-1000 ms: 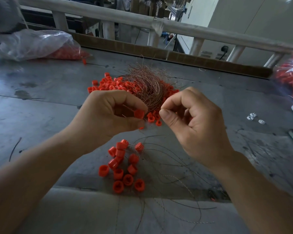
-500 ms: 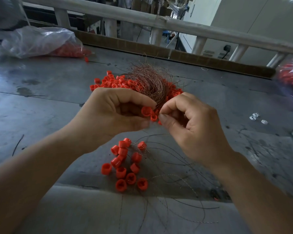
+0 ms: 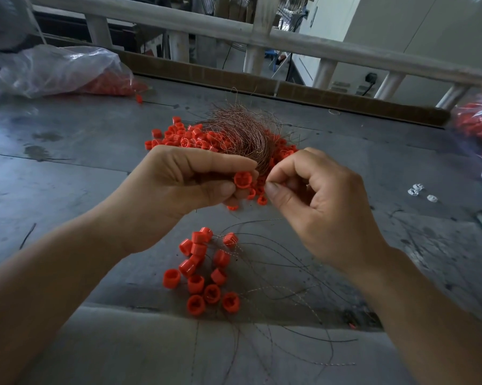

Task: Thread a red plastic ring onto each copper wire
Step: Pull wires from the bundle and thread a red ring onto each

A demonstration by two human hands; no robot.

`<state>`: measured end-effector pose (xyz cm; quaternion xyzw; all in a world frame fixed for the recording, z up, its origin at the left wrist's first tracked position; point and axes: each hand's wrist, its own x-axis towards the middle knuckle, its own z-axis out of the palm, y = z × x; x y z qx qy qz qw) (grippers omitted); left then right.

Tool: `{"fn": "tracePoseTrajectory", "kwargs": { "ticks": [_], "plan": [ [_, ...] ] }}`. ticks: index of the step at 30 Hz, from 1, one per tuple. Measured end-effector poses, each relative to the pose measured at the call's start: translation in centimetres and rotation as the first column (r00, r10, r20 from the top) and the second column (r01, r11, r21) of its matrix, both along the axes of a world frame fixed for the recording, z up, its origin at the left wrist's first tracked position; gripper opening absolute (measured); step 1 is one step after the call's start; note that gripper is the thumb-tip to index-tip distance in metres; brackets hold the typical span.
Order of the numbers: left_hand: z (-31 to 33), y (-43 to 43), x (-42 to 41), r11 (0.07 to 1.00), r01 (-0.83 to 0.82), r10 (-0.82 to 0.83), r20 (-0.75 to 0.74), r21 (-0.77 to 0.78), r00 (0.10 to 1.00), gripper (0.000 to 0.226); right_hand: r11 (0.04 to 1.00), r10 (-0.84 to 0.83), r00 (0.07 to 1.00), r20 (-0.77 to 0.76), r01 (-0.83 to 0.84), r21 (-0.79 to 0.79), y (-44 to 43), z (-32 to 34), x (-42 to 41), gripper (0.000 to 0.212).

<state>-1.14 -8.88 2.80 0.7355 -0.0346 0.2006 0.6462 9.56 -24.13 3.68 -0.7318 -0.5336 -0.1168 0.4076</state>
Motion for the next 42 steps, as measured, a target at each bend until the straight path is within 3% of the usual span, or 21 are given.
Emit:
{"fn": "tracePoseTrajectory", "kwargs": {
  "ticks": [20, 25, 29, 34, 42],
  "plan": [
    [0.02, -0.12, -0.02, 0.998, -0.043, 0.044, -0.024, 0.035, 0.999, 0.037, 1.000, 0.005, 1.000, -0.007, -0.005, -0.001, -0.13, 0.13, 0.03, 0.007],
    [-0.10, -0.02, 0.00, 0.999, -0.030, 0.029, -0.023, -0.033, 0.999, 0.035, 1.000, 0.022, 1.000, -0.017, -0.023, -0.010, 0.01, 0.01, -0.21, 0.005],
    [-0.02, -0.04, 0.00, 0.981, 0.026, -0.026, 0.001, -0.193, 1.000, 0.030, 0.998, 0.063, 0.989, -0.134, -0.065, -0.009, -0.16, 0.25, -0.18, 0.008],
    [-0.10, -0.31, 0.04, 0.950, 0.124, -0.121, 0.026, -0.286, 0.992, 0.025, 0.991, 0.122, 0.935, -0.333, -0.134, -0.013, -0.20, 0.42, -0.13, 0.017],
    [-0.34, -0.71, 0.11, 0.930, 0.164, -0.178, -0.014, -0.330, 0.984, 0.024, 0.975, 0.142, 0.916, -0.375, -0.195, -0.107, 0.14, -0.39, -0.24, 0.012]
  ]
}}
